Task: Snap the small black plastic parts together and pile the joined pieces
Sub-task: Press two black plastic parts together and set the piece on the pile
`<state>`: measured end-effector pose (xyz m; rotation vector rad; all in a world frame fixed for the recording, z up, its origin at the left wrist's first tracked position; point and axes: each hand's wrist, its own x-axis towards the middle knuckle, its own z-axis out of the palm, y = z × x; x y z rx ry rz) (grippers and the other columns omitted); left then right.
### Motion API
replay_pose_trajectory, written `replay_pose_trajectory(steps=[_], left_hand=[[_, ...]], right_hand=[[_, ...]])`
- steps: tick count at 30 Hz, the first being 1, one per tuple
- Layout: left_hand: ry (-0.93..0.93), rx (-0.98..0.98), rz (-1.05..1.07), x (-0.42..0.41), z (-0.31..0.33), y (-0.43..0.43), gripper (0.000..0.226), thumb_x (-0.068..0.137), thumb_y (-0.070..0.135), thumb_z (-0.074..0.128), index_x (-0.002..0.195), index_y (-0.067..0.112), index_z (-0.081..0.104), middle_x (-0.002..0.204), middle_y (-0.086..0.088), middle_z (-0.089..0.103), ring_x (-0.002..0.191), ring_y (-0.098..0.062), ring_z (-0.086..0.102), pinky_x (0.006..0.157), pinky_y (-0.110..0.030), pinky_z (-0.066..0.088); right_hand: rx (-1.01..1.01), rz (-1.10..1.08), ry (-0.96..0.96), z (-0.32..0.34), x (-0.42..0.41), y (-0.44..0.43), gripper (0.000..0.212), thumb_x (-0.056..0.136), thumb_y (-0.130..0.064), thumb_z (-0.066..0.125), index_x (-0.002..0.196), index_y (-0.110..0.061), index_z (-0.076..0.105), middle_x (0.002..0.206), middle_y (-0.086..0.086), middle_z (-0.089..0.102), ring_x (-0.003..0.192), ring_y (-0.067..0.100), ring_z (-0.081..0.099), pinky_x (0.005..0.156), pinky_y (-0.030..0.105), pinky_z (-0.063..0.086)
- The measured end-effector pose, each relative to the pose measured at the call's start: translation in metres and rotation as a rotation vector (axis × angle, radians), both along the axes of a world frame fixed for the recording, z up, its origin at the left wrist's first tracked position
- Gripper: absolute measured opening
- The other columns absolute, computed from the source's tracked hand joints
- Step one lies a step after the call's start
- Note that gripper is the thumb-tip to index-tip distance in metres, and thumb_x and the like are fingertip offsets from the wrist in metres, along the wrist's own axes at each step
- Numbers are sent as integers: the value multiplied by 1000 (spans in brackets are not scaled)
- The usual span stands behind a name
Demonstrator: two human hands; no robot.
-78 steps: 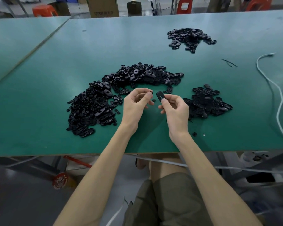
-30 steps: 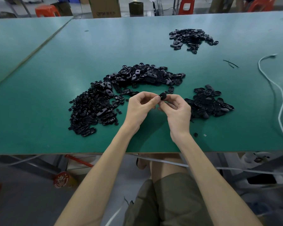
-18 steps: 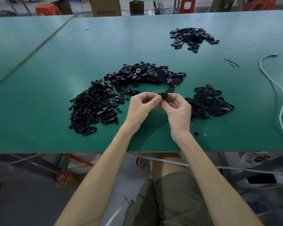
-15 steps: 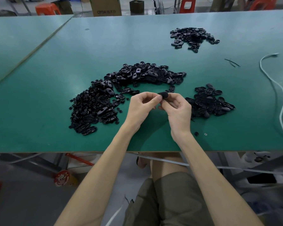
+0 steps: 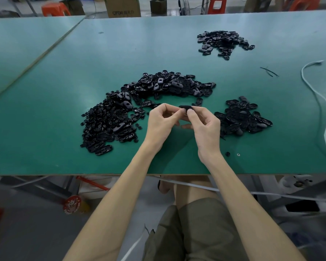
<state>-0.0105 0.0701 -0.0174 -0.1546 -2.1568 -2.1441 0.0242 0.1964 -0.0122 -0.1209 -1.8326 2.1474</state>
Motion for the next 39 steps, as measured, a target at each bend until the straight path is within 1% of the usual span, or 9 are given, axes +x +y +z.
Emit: replay_pose_trajectory(steps=[4,8,13,16,19,26,30,35,39], left_hand=[[1,12,18,-1,-1,0,20,85,22,86,89,13,68,85,-4,73,71,-12,66,67,-26,55],[35,9,-28,-1,-1,-1,21,86,20,84,103,16,72,98,1,75,86,-12,71,81,-27,57],[111,53,-80,1,2,-1,13,91,11,78,102,14,72,104,-5,76,100,-15,71,93,-26,53],[106,96,-89,1,3,-2,15,91,7,76,104,10,69,106,-9,74,101,-16,69,97,-32,52],[98,92,-114,2,3,-2,13,93,7,75,102,12,68,101,-9,75,97,-17,68,95,-37,52],[99,125,-98,3,4,-2,16,95,9,73,110,6,70,85,3,75,82,-9,70,80,-19,52],[47,121,-45,2,4,-1,22,94,15,75,113,4,71,91,-4,76,82,-15,70,80,-27,55],[35,129,-43,0,4,-2,4,94,17,75,97,15,76,85,1,76,75,-13,69,73,-23,55],[53,115,-63,0,3,-1,11,96,16,73,102,7,76,88,1,76,78,-13,70,72,-24,57]], right_hand=[[-44,-6,-16,0,-1,1,17,104,-19,62,97,-7,73,91,4,80,92,23,78,67,29,61],[-75,-9,-17,0,-2,2,25,107,-23,58,98,-4,72,92,7,80,92,25,78,68,31,61],[-13,-18,2,-3,-2,3,17,106,-19,60,101,-13,76,91,-4,78,94,14,75,70,26,57],[-1,-11,8,-3,-2,3,14,104,-15,62,103,-16,77,87,-5,77,83,9,70,66,24,56],[-4,-21,6,-3,-1,3,14,104,-12,62,104,-11,76,87,-3,78,79,10,70,64,25,55],[-57,-5,-19,-2,0,5,5,100,-6,66,104,-7,69,88,7,79,74,15,72,62,26,55],[-27,15,-27,-3,-1,4,2,98,-4,69,99,-3,68,86,7,78,74,16,74,61,25,55],[58,64,-43,-5,-1,5,4,95,-8,73,94,-10,69,84,5,79,73,16,74,60,23,54],[91,67,-32,-6,-2,4,6,94,-8,73,92,-13,71,85,4,78,72,14,71,60,23,52]])
